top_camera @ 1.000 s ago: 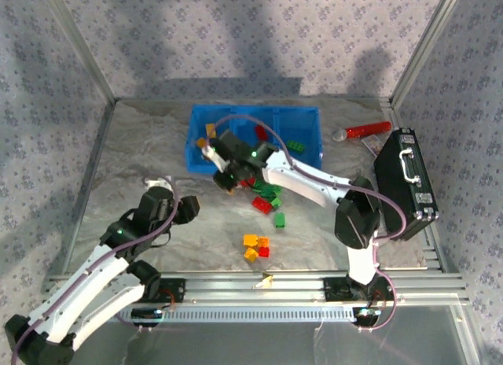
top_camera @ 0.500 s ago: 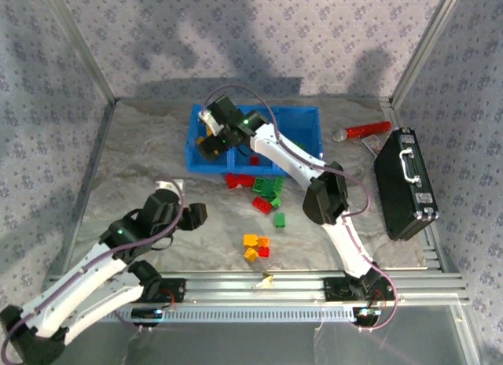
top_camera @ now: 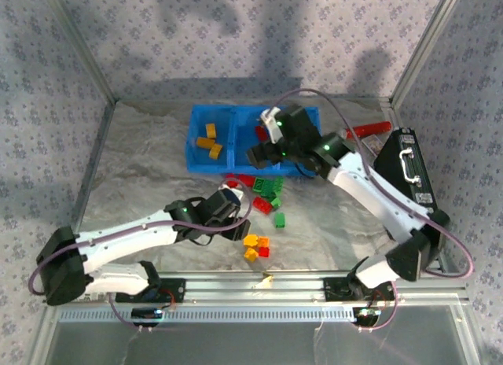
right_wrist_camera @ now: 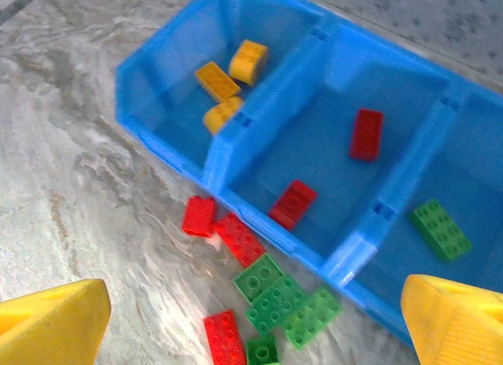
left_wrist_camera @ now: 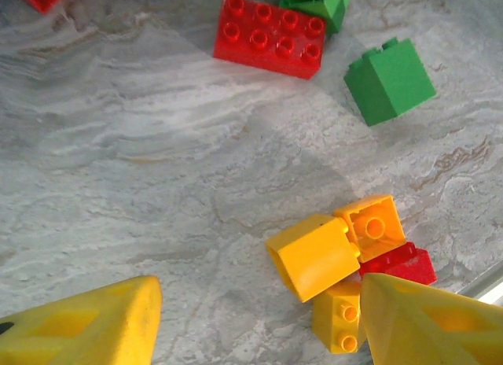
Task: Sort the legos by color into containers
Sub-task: Pick up the lego from the middle-left of the table.
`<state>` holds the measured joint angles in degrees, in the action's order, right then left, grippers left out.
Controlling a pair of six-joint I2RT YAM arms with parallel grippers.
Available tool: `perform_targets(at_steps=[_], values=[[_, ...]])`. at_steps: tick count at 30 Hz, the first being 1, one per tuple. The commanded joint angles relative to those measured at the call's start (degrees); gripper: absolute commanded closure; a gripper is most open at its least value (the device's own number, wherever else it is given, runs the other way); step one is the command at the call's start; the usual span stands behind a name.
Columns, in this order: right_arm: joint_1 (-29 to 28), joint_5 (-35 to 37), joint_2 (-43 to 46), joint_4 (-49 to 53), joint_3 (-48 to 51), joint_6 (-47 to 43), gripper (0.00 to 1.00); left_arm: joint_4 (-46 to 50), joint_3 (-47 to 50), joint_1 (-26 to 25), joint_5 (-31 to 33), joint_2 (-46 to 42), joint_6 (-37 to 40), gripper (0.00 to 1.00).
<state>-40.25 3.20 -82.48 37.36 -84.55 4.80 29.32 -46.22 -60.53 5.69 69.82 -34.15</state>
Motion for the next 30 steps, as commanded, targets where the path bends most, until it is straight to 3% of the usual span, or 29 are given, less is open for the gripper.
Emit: perform_targets(at_steps=[1,17,30], values=[[1.1,-0.3,2.8,-2.1,7.1,3.8,0.03,-1.0,-3.2,-0.8,-2.4,3.8,-1.9,0.32],[7.4,-4.0,12.6,-6.0,23.0,6.5,0.03,4.3,-12.3,-4.0,-4.0,21.7,-4.6,0.37],[8.8,-4.9,15.0,-7.4,26.5,7.2,0.04,4.1,-12.0,-4.1,-6.2,24.9,-6.1,0.38]])
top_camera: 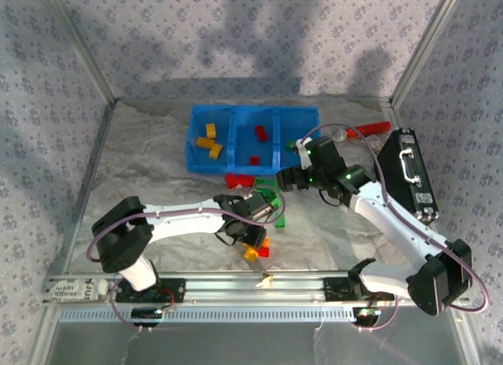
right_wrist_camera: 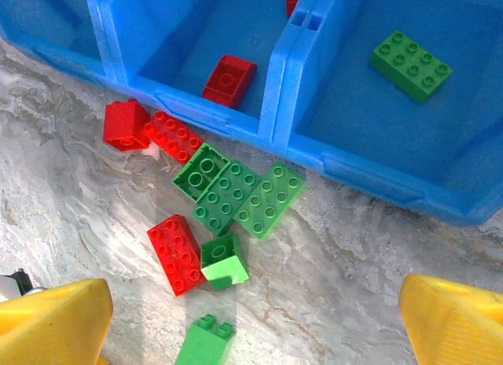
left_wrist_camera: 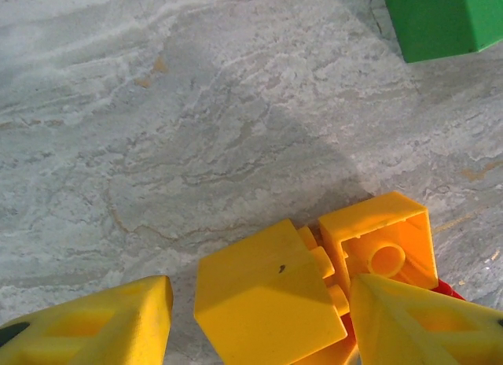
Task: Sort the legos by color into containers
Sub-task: Pick up the lego from the middle-left of the table.
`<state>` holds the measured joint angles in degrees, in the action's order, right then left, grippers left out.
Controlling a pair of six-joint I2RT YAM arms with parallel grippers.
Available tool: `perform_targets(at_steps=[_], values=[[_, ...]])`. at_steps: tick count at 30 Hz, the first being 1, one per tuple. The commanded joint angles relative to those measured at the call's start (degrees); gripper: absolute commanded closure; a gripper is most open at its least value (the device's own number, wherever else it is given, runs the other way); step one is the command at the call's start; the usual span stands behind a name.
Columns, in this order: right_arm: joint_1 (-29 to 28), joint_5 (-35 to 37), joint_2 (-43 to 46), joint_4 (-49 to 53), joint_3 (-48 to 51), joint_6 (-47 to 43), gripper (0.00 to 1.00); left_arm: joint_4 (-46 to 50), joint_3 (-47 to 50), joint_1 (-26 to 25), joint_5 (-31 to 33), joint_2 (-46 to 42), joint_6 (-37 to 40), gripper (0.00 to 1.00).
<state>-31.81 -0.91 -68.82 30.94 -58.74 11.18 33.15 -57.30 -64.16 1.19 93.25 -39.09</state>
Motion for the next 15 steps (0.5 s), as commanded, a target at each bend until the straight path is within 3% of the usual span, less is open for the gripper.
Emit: perform_targets(at_steps=[1,7,15], values=[[0.4,-0.7,1.4,-0.8,0.8,0.8,0.04,0.0,-0.8,-0.4,-2.0,1.7,-1.4,0.38],[0.6,-0.1,2.6,-0.8,1.5,0.9,0.04,0.5,-0.7,-0.5,-2.3,2.3,-2.0,0.4],[0.9,0.4,3.7,-0.5,1.7,1.0,0.05,2.1,-0.7,-0.4,-0.6,3.7,-3.2,0.56]])
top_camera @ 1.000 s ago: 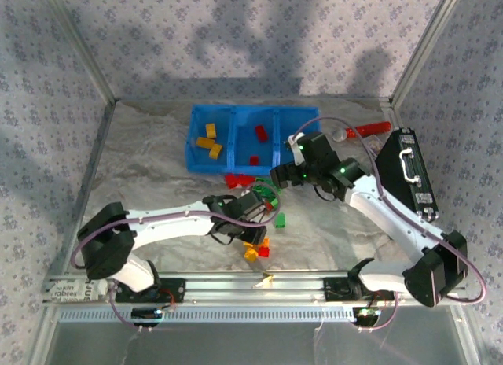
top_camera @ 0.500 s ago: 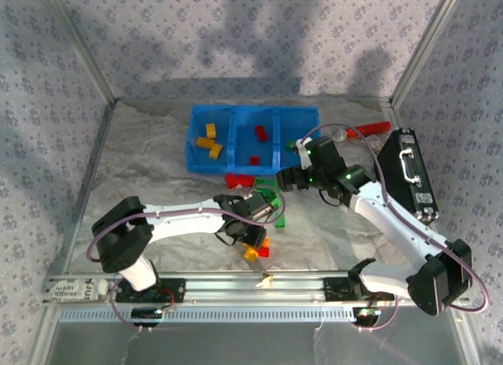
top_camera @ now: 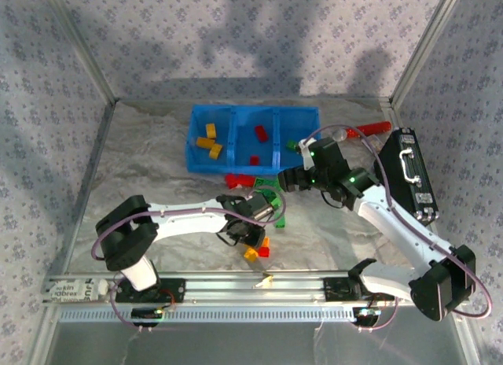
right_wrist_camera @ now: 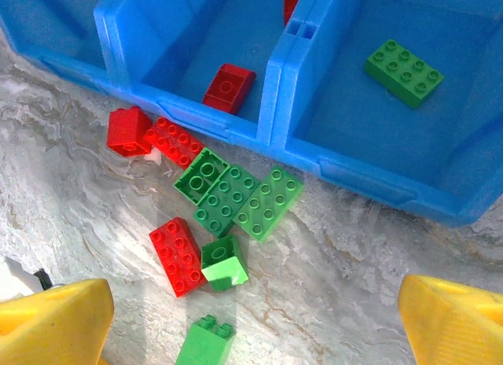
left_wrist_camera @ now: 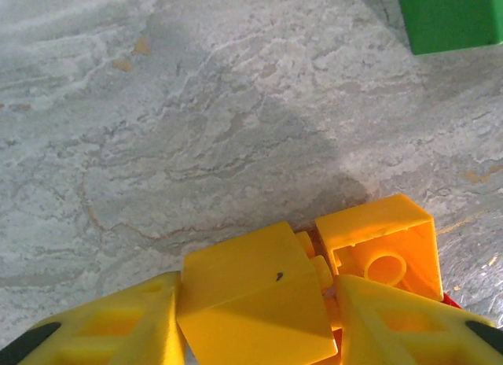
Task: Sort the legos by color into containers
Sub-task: Pick up the lego from the middle-left of the table, then place the lego in the container.
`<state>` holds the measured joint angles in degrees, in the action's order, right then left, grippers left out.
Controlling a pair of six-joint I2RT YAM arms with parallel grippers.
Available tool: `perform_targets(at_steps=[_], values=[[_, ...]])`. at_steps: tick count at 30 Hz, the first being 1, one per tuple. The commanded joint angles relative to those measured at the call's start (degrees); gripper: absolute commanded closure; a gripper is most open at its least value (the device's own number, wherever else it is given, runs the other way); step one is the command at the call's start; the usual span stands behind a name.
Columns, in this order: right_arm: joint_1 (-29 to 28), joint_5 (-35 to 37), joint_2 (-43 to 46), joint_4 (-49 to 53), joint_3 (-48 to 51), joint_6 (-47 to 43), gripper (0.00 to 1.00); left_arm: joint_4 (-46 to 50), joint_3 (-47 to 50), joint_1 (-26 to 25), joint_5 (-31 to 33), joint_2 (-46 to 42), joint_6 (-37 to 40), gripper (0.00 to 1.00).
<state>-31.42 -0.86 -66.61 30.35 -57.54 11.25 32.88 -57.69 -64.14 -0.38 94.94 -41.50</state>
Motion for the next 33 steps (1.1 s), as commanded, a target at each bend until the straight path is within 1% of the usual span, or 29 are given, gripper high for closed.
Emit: perform_targets(at_steps=[1,4,10,14,16,18,21,23,24,26,28,30,31,33], values=[[0.5,0.3,1.6,0.1,0.5,1.0,0.05,2.9,-0.5,-0.4,1.5,1.9,-0.8,0.57],[0.5,0.3,1.7,0.2,0.6,1.0,0.05,3.5,-0.6,0.3,2.3,1.3,-0.6,0.59],[0.6,0.3,2.0,0.4,0.6,0.9,0.05,5.0,-1.4,2.8,2.8,-2.3,1.0,0.6],[0.7,0.4,2.4,0.4,0.7,0.8,0.05,7.8,-2.2,6.3,3.7,-6.9,2.7,0.6],[0.9,0.3,2.4,0.4,0.7,0.8,0.05,9.1,-2.6,9.3,4.1,-9.2,3.8,0.6],[0.9,0.0,2.5,0.2,0.9,0.8,0.05,10.3,-3.3,14.1,4.5,-11.3,5.3,0.6],[0.9,-0.4,2.4,0.2,1.0,1.0,0.05,11.3,-6.5,22.6,5.8,-13.2,8.7,0.6],[0.9,-0.8,2.4,0.1,1.1,1.2,0.05,10.4,-9.5,28.9,6.4,-12.8,11.2,0.6],[0.8,-0.9,2.4,-0.1,1.4,1.4,0.05,9.9,-11.8,32.2,6.3,-11.7,12.0,0.6],[0.7,-1.7,2.4,-0.3,1.7,1.9,0.05,8.5,-16.9,36.9,5.5,-8.8,13.6,0.6],[0.2,-2.1,2.4,-0.5,1.7,2.3,0.05,7.2,-22.7,39.9,4.8,-4.5,14.7,0.6],[-0.6,-2.0,2.4,-0.2,1.7,2.5,0.05,8.0,-29.9,41.9,4.5,1.3,15.9,0.6],[-0.8,-1.9,2.4,0.1,1.5,2.5,0.05,9.0,-33.1,42.3,4.5,3.7,16.5,0.57],[-1.5,-1.3,2.9,0.7,1.4,2.4,0.05,12.4,-39.4,42.7,4.9,8.5,17.6,0.3]])
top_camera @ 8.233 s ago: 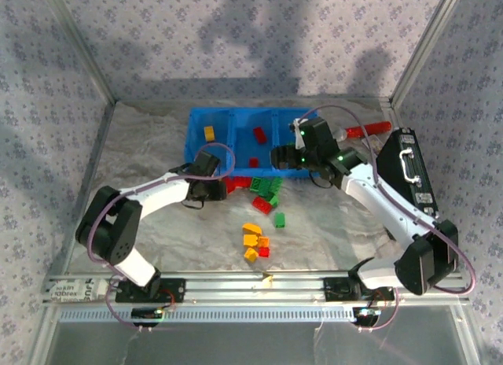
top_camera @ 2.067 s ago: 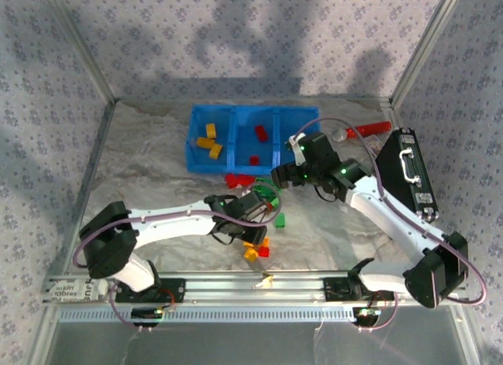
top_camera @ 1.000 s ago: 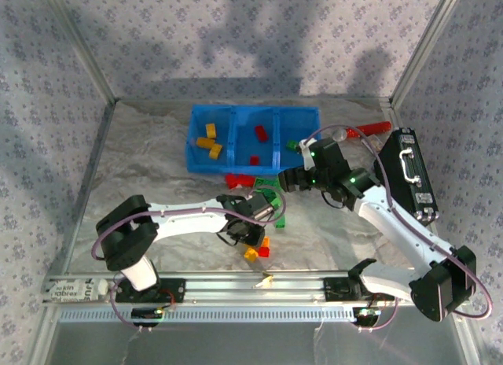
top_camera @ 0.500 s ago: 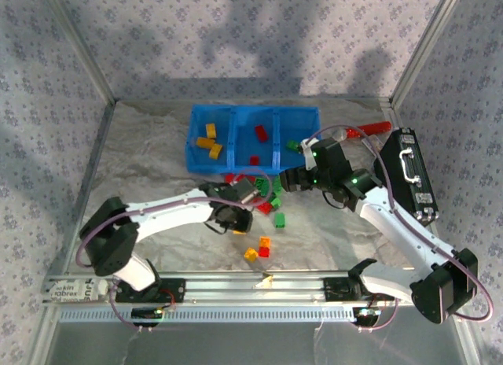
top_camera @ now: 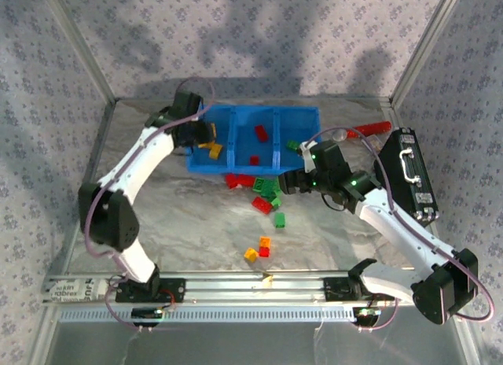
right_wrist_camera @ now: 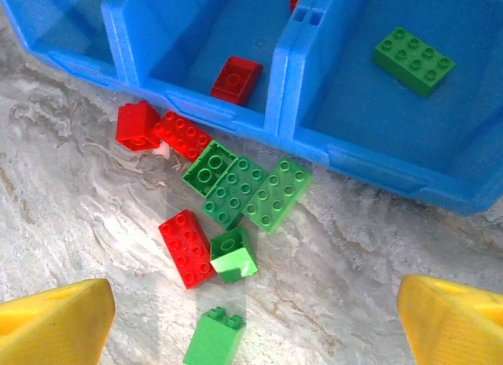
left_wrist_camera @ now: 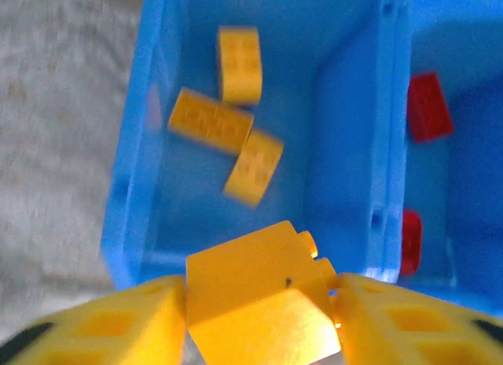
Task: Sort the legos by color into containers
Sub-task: Place the lego in the container, then pick up the lego from the bottom-center of the table.
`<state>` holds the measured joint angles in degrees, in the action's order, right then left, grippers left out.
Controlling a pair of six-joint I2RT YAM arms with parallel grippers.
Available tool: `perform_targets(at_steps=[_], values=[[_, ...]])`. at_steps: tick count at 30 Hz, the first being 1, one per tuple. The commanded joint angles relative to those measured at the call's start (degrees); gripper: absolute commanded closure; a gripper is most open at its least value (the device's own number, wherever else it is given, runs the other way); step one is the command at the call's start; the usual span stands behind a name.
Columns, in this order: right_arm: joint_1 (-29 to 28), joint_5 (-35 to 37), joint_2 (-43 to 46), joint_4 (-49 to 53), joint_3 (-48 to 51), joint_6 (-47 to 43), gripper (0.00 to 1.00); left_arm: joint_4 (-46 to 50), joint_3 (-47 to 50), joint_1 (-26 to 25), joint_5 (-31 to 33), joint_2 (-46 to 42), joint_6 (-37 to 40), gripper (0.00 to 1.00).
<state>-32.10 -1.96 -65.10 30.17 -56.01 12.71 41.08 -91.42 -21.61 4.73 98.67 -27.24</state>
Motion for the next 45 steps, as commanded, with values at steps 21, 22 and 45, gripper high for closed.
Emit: perform_targets(at_steps=[21,22,45], values=[[-25.9,4.0,-4.1,9.4,7.9,16.3,0.23,-7.5,40.7,-13.5,2.4,-35.4,-6.2,0.18],[-27.6,4.2,-5.2,8.9,8.1,17.8,0.23,-7.6,42.4,-13.5,2.0,-37.0,-7.0,0.18],[-37.9,10.7,-20.3,5.1,4.2,43.7,0.38,-7.2,52.5,-14.1,0.6,-46.8,-10.0,0.2]])
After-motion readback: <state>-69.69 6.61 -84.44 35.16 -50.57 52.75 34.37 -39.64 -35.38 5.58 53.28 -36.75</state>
